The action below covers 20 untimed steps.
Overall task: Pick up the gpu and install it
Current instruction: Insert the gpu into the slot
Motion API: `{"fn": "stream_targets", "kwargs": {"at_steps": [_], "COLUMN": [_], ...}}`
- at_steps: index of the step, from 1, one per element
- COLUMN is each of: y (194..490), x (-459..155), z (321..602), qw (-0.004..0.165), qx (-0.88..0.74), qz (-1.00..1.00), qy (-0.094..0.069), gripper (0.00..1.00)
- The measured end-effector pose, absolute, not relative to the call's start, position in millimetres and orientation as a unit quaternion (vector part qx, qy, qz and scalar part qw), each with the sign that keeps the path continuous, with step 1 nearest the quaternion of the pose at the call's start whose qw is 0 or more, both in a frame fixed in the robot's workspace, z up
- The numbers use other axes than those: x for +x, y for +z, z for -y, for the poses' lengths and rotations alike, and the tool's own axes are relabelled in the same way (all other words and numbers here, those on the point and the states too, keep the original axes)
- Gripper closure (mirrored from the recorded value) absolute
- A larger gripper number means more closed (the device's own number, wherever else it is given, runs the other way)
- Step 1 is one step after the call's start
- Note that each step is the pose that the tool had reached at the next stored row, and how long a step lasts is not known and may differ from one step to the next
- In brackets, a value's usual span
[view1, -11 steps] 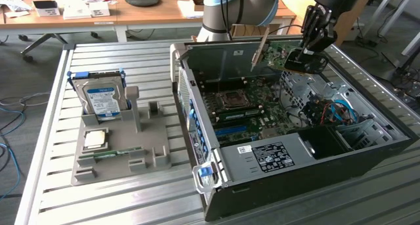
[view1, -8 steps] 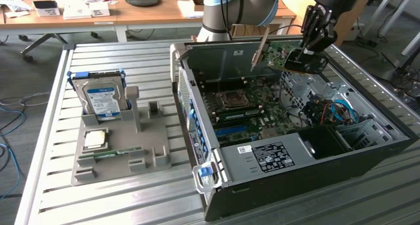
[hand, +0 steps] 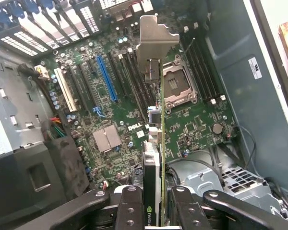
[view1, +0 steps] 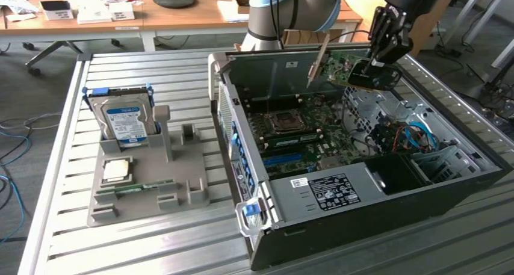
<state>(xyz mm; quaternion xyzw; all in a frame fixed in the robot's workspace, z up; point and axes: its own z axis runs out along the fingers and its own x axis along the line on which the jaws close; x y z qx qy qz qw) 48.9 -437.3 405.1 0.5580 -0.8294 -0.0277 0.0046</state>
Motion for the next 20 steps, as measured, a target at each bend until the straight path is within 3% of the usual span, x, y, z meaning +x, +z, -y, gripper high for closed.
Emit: {"fn": "stream_targets", "kwargs": {"at_steps": [20], "y": [405.1], "x": [48.9], "z": [437.3], "qw": [0.005], "qx": [0.583], "qz": [0.812], "qy": [-0.028], "gripper": [0.73]}}
